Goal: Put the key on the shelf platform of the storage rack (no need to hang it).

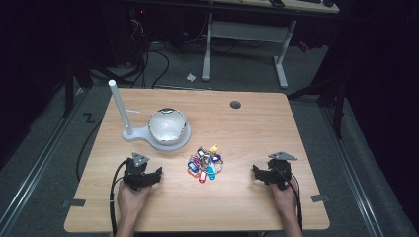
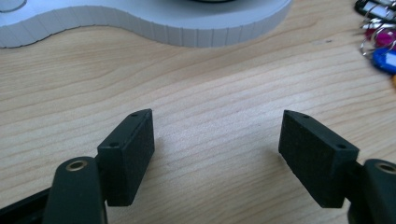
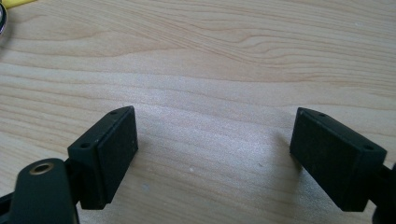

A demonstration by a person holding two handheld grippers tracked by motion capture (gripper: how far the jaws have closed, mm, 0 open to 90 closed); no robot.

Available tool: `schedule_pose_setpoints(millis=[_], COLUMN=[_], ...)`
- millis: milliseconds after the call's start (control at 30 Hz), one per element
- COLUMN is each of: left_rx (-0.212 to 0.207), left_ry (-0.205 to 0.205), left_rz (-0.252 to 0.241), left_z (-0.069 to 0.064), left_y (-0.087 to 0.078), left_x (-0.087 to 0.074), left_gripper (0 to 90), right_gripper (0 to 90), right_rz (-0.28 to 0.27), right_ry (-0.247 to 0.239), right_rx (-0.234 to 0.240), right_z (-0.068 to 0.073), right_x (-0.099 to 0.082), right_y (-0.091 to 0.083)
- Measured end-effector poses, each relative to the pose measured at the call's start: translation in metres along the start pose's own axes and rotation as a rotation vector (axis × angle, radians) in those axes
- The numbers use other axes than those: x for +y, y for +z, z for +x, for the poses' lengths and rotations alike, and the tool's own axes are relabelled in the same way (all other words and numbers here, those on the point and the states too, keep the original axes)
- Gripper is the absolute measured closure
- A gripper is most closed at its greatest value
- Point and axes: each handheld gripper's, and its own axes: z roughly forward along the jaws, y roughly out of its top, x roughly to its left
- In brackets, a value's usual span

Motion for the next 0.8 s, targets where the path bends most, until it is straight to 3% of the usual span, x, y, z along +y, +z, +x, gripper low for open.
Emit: schedule_pose_setpoints(millis=[133, 367, 600, 800], left_rx=[-0.021, -0.071, -0.131, -0.156], left_ry=[-0.005, 0.024, 0.068, 0.104], left_rz=[-0.01, -0.024, -0.015, -0.016], left_z=[-0.002, -0.011, -0.029, -0.04], left_y=[-0.002, -0.008, -0.009, -0.007], left_x=[0.003, 0.013, 0.026, 0.035], left_gripper=[27.1, 27.2, 27.6, 27.6], right_gripper=[15.2, 15.2, 15.2, 15.2], right_rz=[0.0, 0.0, 0.0, 0.0], right_ry=[0.0, 0.0, 0.0, -0.001], right_rx=[0.0, 0.0, 0.001, 0.001], right_z=[0.0, 0.0, 0.0, 0.0], right_x=[0.0, 0.0, 0.0, 0.0], right_y=[0.0, 0.0, 0.0, 0.0])
